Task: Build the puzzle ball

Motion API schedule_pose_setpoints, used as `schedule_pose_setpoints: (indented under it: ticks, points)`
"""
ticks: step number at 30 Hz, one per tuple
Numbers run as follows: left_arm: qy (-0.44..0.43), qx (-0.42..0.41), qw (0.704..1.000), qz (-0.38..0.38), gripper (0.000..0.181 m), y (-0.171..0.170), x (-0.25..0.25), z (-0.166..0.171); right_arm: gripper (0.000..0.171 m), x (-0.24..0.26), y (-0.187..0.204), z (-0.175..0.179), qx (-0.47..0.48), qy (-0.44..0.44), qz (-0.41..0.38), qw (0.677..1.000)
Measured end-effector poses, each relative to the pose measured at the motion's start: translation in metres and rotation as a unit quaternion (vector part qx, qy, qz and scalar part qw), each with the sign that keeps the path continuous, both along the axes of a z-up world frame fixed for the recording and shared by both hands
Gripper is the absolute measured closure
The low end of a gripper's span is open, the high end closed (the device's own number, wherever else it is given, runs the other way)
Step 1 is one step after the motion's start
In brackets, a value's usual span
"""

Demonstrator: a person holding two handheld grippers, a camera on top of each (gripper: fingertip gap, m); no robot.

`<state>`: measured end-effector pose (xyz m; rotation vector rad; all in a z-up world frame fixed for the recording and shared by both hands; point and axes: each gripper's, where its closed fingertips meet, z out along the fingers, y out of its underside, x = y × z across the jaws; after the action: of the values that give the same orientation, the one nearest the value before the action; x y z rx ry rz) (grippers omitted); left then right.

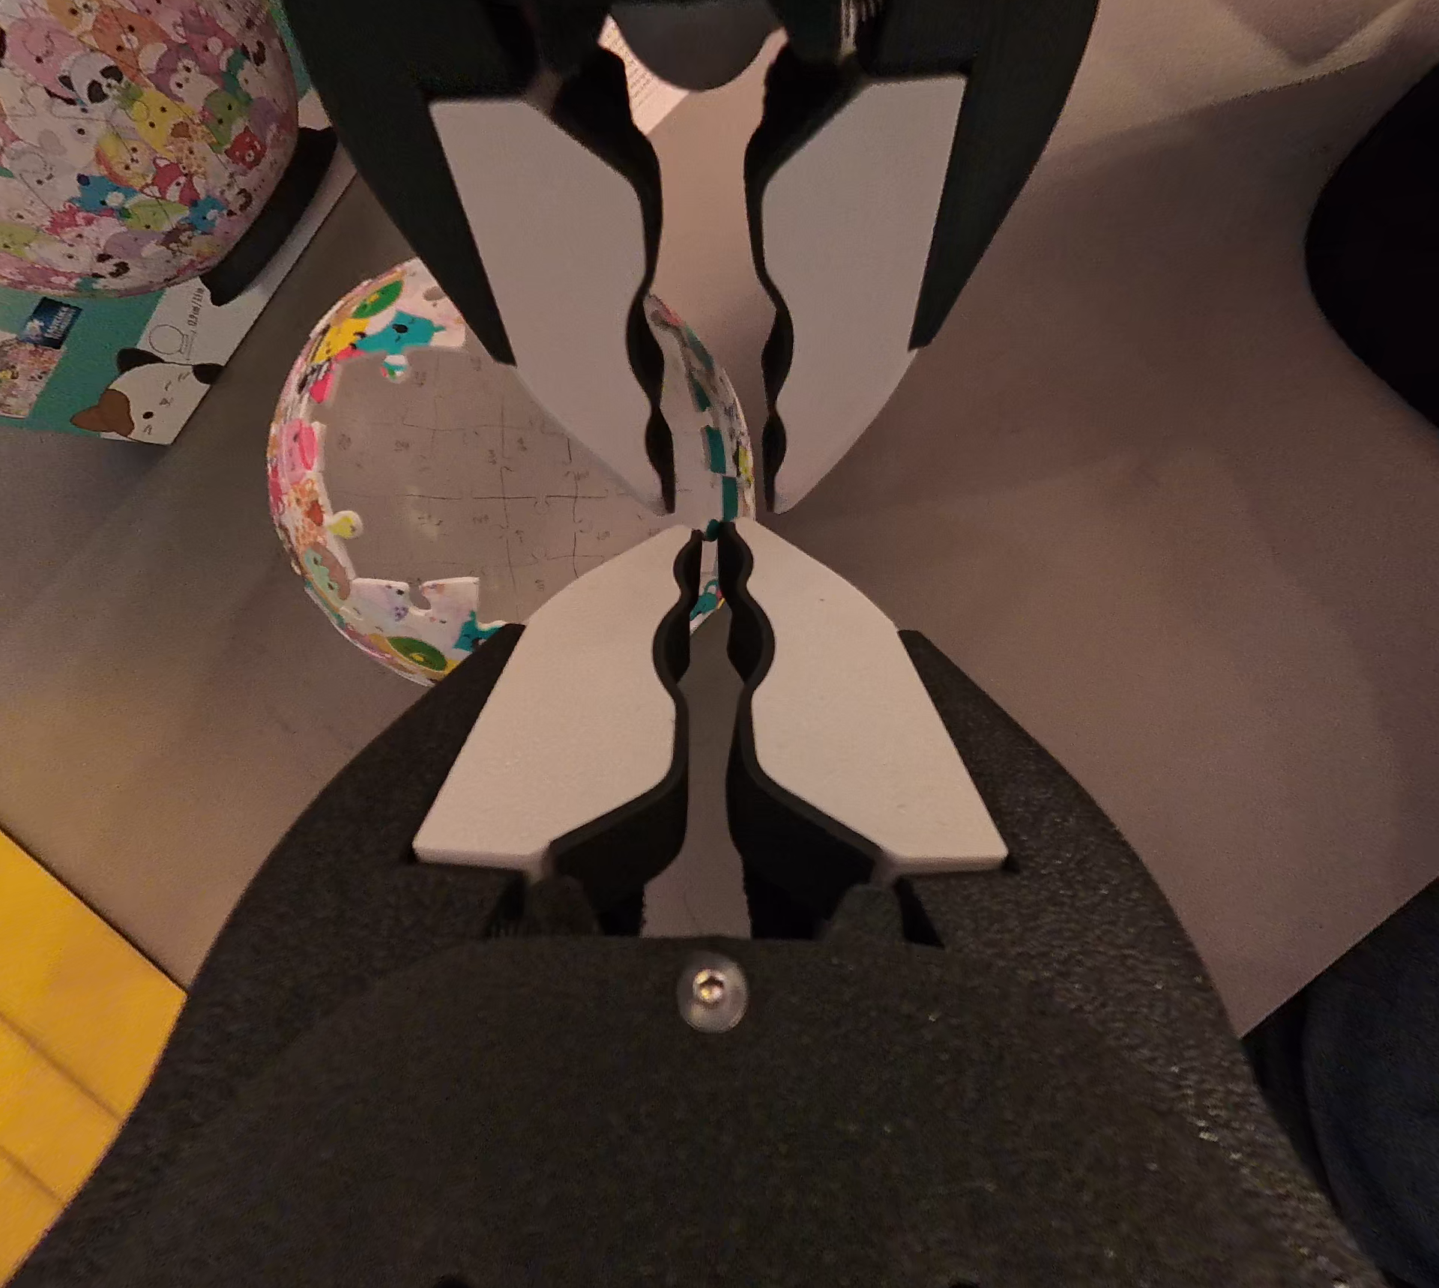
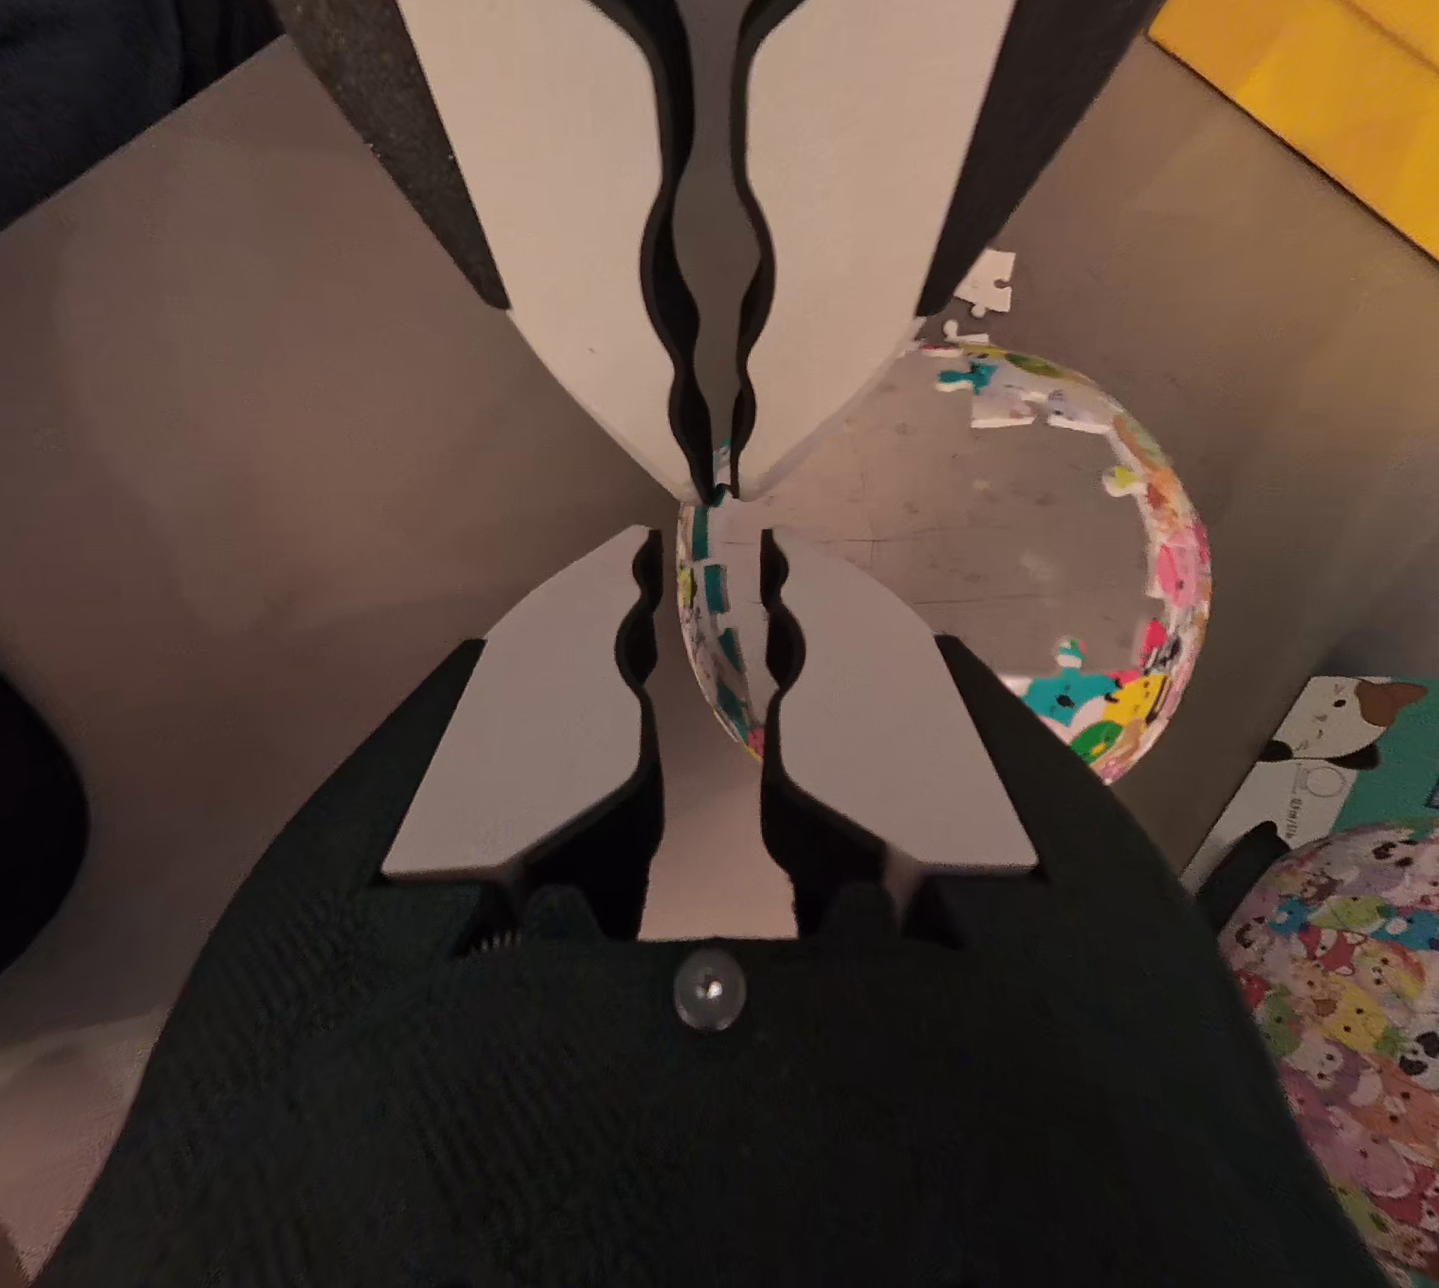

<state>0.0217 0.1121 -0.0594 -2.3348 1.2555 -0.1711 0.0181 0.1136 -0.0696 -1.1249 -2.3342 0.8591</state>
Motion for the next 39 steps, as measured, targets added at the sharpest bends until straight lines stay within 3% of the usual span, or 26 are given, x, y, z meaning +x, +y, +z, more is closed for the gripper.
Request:
schedule_pose_setpoints:
  ticks: [14,19,39]
  points:
    - [0.001,0.002,1.000,0.002,0.178,0.0000,-0.0030,0.0007,0.150,-0.0029,0.0053,-0.0029,0.017,-0.008,-0.011,1.000]
    - [0.005,0.004,1.000,0.003,0.177,0.0015,-0.0047,0.0000,0.162,-0.0028,0.0019,-0.0047,0.009,-0.009,-0.002,1.000]
    - [0.004,0.035,0.999,-0.008,0.177,0.0030,-0.0047,-0.0007,0.158,-0.0069,0.0001,-0.0071,0.004,-0.018,-0.004,1.000]
